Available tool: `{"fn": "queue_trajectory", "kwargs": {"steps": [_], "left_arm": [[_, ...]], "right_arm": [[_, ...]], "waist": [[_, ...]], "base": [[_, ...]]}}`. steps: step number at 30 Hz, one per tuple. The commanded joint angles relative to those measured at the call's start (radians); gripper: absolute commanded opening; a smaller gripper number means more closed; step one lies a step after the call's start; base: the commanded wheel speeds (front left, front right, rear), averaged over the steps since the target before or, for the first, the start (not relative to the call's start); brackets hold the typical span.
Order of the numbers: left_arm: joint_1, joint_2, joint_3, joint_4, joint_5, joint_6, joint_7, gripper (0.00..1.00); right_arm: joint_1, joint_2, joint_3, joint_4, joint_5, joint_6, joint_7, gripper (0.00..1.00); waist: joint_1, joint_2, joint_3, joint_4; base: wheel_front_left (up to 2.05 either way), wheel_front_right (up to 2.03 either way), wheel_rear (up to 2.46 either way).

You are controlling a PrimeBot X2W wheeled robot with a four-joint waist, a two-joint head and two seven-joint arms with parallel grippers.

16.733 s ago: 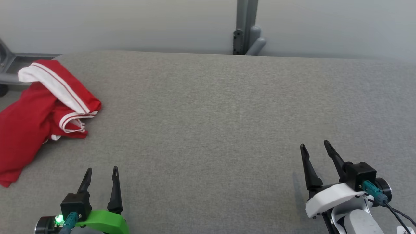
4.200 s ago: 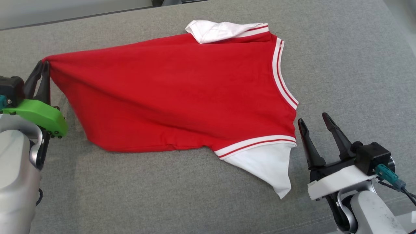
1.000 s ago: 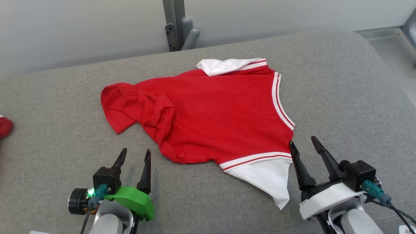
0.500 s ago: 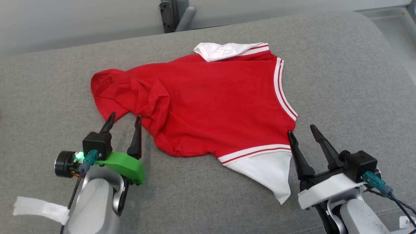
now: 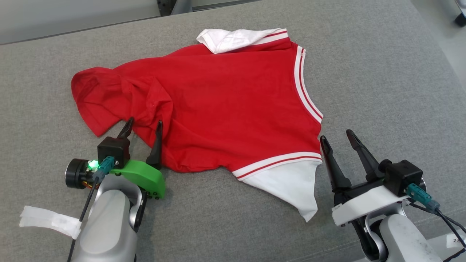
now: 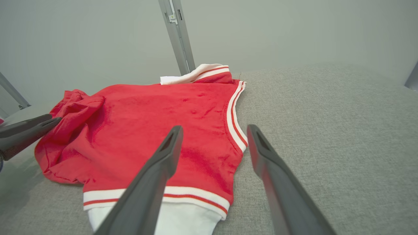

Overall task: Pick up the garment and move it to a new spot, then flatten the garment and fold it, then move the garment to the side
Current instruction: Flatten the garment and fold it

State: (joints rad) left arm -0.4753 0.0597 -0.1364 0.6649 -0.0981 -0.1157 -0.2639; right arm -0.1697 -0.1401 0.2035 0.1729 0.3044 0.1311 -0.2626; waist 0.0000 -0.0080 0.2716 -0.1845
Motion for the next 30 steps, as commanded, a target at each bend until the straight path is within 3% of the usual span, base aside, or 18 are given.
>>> {"fn": "queue_trajectory", "kwargs": {"steps": [1,7,18,21,24,27,29,30], "left_arm": [[-0.014,0.003,0.002,0.004,-0.003,-0.002,-0.001,1.0],[-0.025,0.002,0.011,-0.002,0.015,0.0,-0.001,1.0],[-0.026,0.003,0.023,-0.001,0.033,-0.002,-0.001,0.9],[-0.026,0.003,0.025,-0.004,0.038,-0.003,-0.001,0.8],[-0.029,0.007,0.023,-0.001,0.042,-0.004,-0.001,0.47],[-0.032,0.009,0.024,0.002,0.049,-0.005,-0.001,0.4],[-0.031,0.01,0.025,0.004,0.049,-0.005,-0.001,0.24],[-0.031,0.01,0.026,0.005,0.05,-0.005,-0.001,0.09]], "right_arm": [[-0.008,0.0,-0.001,-0.002,-0.004,-0.001,-0.003,1.0],[-0.013,0.0,-0.01,-0.007,-0.008,-0.001,-0.003,1.0],[-0.022,0.009,-0.007,-0.004,-0.008,-0.001,-0.003,1.0],[-0.023,0.01,-0.009,-0.003,-0.008,-0.001,-0.003,1.0],[-0.025,0.011,-0.009,-0.001,-0.009,-0.001,-0.003,1.0],[-0.024,0.013,-0.007,0.001,-0.009,-0.001,-0.003,1.0],[-0.023,0.014,-0.006,0.002,-0.009,-0.001,-0.003,1.0],[-0.023,0.014,-0.007,0.003,-0.009,-0.001,-0.003,1.0]], "waist": [[0.0,0.008,0.006,-0.005],[0.0,0.008,0.021,-0.008],[0.0,0.008,0.033,-0.011],[0.0,0.008,0.034,-0.011],[0.0,0.008,0.036,-0.012],[0.0,0.008,0.037,-0.014],[0.0,0.008,0.037,-0.015],[0.0,0.008,0.036,-0.016]], "base": [[0.0,0.0,0.0],[0.0,0.0,0.0],[0.0,0.0,0.0],[0.0,0.0,0.0],[0.0,0.0,0.0],[0.0,0.0,0.0],[0.0,0.0,0.0],[0.0,0.0,0.0]]}}
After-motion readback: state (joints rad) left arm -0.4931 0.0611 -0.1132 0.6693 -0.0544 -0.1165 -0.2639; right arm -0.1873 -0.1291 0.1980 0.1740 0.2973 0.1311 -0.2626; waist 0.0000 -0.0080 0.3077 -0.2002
